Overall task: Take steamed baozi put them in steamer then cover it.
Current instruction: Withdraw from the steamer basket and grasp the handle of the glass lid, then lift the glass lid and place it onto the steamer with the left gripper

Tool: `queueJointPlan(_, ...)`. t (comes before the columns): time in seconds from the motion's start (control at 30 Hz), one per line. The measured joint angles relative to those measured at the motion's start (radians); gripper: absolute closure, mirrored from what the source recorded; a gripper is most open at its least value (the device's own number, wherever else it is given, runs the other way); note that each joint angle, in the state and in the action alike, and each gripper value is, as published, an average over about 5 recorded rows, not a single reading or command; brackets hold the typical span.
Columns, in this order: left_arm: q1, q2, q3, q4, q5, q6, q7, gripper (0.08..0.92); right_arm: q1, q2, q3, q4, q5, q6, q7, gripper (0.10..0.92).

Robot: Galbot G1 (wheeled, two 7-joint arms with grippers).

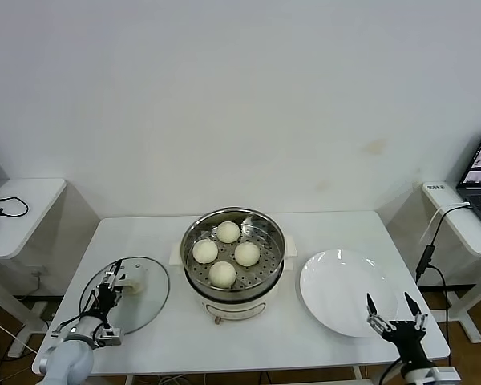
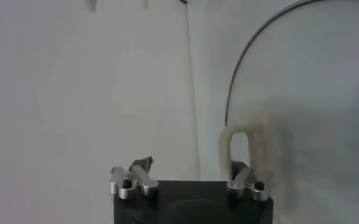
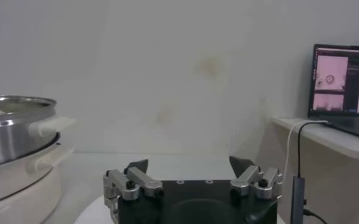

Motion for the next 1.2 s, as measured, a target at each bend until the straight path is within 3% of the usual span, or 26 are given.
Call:
queueJointPlan(0.53,0.025,-0.006,-0.021,-0.021,-0.02,-0.019,-0.04,0.847,-0.005,-0.005,-0.023,0.018,-0.011,-0.005,-0.005,0.203)
queueJointPlan(0.87,0.1,-0.001,-0.064,-0.147,-0.038,0.031,-0.041,0.869,-0.015,-0.01,-0.033,0.039,-0.032,-0.001,-0.012,0.203)
queueJointPlan(1.2,0.201,0.034,-0.137,-0.388,-0.098,0.166,0.069,0.869,-0.017,-0.007,-0.046,0.044,-0.068,0.008,-0.017,0.203)
